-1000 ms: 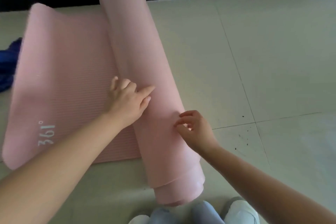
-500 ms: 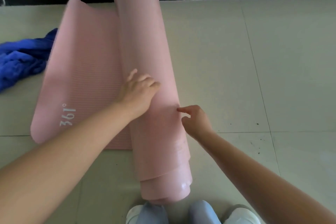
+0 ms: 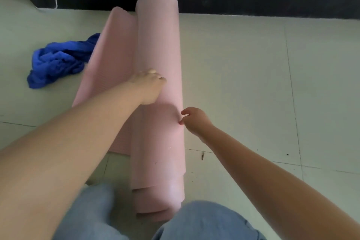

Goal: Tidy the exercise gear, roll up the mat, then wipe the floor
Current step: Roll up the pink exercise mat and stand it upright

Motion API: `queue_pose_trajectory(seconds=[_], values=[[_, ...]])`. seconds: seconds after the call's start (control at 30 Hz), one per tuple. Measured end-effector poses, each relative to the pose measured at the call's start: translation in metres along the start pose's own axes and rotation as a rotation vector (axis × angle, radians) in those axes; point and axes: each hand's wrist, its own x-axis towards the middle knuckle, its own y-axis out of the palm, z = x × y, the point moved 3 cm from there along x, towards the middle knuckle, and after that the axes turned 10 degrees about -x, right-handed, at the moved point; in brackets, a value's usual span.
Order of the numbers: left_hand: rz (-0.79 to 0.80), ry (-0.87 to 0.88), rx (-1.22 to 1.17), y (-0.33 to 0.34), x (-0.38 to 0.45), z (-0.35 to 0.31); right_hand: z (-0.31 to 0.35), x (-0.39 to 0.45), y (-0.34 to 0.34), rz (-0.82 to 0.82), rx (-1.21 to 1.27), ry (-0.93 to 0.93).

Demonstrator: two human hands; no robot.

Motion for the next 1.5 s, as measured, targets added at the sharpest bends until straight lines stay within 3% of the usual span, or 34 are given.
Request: queue_pose_trajectory(seconds=[0.17, 0.3, 0.37, 0.43, 0.53, 0.6, 0.8, 0.93, 1.07, 1.23, 1.33, 1.5], values=[[-0.139, -0.011, -0.053, 0.009, 0.002, 0.051, 0.039, 0.041, -0.007, -0.202, -0.118, -0.018], [-0.155, 0.01, -0.194, 0.029, 0.0, 0.116, 0.093, 0.065, -0.005, -0.255, -0.273, -0.076], [-0.321, -0.014, -0.342, 0.037, 0.003, 0.155, 0.126, 0.077, -0.001, -0.27, -0.34, -0.08], [-0.487, -0.188, -0.558, 0.044, 0.012, 0.197, 0.155, 0.09, 0.002, -0.307, -0.355, -0.068], [-0.335, -0.475, -0.851, 0.061, 0.033, 0.245, 0.186, 0.105, 0.003, -0.373, -0.354, 0.031], [-0.208, -0.523, -0.944, 0.069, 0.04, 0.261, 0.197, 0.108, 0.005, -0.366, -0.369, 0.118], [-0.005, -0.545, -1.1, 0.093, 0.043, 0.27, 0.222, 0.118, 0.007, -0.321, -0.425, 0.244], [-0.037, -0.504, -1.205, 0.099, 0.054, 0.27, 0.221, 0.137, -0.003, -0.384, -0.353, 0.251], [-0.23, -0.438, -1.405, 0.094, 0.06, 0.256, 0.208, 0.153, -0.007, -0.438, -0.093, 0.238], [-0.206, -0.331, -1.534, 0.07, 0.057, 0.236, 0.203, 0.16, -0.002, -0.429, 0.048, 0.214], [-0.265, -0.37, -1.62, 0.049, 0.056, 0.235, 0.198, 0.161, -0.005, -0.444, 0.224, 0.167], [-0.269, -0.466, -1.738, 0.01, 0.04, 0.227, 0.198, 0.132, -0.027, -0.468, 0.259, 0.053]])
